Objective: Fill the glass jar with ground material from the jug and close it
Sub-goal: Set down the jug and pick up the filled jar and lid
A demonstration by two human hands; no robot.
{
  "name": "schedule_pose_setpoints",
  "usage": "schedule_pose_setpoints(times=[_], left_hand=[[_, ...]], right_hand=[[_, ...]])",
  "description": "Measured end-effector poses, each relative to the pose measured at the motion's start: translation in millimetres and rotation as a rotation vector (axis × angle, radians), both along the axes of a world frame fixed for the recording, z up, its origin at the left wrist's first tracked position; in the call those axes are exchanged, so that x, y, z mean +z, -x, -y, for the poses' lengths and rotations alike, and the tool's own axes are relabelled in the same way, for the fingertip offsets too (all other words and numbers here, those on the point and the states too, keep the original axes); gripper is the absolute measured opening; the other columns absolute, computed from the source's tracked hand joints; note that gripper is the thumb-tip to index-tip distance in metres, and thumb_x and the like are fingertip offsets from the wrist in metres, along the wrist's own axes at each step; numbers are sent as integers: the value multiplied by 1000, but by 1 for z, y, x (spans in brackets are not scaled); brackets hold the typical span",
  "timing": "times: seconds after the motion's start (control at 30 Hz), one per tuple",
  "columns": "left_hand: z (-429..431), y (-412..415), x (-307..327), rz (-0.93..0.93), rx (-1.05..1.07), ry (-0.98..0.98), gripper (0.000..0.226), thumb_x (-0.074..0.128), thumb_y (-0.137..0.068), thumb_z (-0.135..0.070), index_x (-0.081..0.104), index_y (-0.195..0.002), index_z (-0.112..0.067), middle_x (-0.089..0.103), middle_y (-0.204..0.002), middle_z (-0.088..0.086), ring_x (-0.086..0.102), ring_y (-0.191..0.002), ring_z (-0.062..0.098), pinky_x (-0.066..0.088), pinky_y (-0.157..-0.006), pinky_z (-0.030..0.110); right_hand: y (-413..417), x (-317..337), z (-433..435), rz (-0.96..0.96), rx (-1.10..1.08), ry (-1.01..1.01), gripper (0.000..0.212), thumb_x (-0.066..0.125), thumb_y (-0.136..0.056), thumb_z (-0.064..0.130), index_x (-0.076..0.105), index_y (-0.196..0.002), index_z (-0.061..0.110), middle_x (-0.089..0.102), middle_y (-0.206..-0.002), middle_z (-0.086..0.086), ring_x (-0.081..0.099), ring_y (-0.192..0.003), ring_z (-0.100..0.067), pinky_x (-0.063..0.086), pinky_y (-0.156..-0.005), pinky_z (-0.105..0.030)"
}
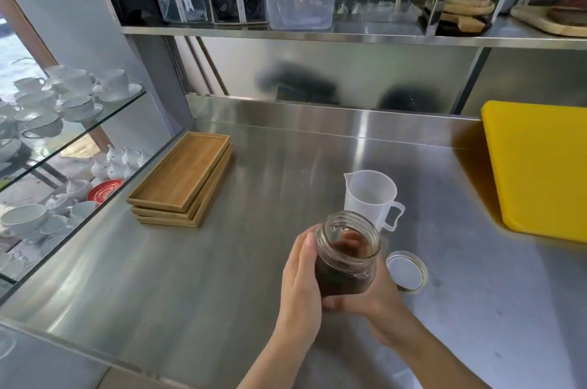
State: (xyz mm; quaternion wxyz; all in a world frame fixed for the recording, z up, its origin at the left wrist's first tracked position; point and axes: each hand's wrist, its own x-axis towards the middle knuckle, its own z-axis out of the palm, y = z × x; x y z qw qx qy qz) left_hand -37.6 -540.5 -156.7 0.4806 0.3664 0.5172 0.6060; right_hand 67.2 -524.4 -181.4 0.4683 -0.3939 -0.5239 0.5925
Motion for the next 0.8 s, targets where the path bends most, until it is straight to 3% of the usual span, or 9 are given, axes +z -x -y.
schedule_pose_setpoints(times=[0.1, 0.17, 0.23, 0.33, 0.5, 0.63, 0.8], left_hand=[[-14, 30, -1, 1, 240, -113, 30, 43, -86, -37, 68, -93, -22, 71, -99, 4, 63, -102, 18, 42, -103, 45], [-23, 48, 1, 79, 371, -137, 32, 40, -84, -41, 65, -95, -23, 68, -105, 4, 60, -110, 19, 36, -110, 44], [-21, 38, 4, 66, 251, -92, 35, 41, -82, -48, 66, -95, -27, 69, -105, 0, 60, -113, 17, 35, -111, 42], [-11, 8, -3, 51, 15, 20, 45, 46, -74, -58, 73, -87, -24, 75, -91, 1, 67, -98, 20, 46, -100, 44], [-21, 16, -15, 198, 2, 132, 33, 48, -92, -34, 73, -83, -15, 72, -87, 7, 64, -91, 22, 47, -92, 39], [-19, 16, -26, 265, 42, 177, 32, 51, -76, -36, 75, -78, -15, 73, -82, 7, 63, -89, 25, 45, -96, 46], [-23, 21, -50, 255, 68, 242, 29, 53, -80, -31, 74, -84, -13, 73, -86, 8, 64, -92, 25, 43, -101, 52]], right_hand=[[-8, -2, 0, 12, -43, 21, 91, 85, -31, 11, 49, -114, 25, 61, -115, -12, 62, -104, -20, 53, -81, -30], [-9, -4, 0, -7, -69, 23, 90, 85, -32, 11, 50, -113, 29, 62, -115, -11, 62, -105, -22, 53, -83, -33], [-4, -4, 1, -21, -73, 20, 87, 85, -34, 8, 53, -112, 30, 65, -112, -9, 63, -104, -23, 53, -84, -35], [8, -2, 3, -8, -65, -20, 88, 84, -38, -4, 49, -116, 16, 66, -112, -11, 63, -105, -25, 53, -88, -38], [10, -9, 0, 92, -110, -38, 86, 83, -43, -10, 44, -115, 17, 63, -112, -6, 64, -103, -15, 53, -83, -26], [14, -23, -2, 183, -110, -68, 90, 83, -42, -16, 42, -118, 12, 60, -115, -7, 62, -104, -9, 49, -80, -16], [16, -36, -2, 225, -65, -39, 86, 88, -42, 2, 42, -112, 20, 60, -113, -1, 61, -104, -7, 48, -81, -16]])
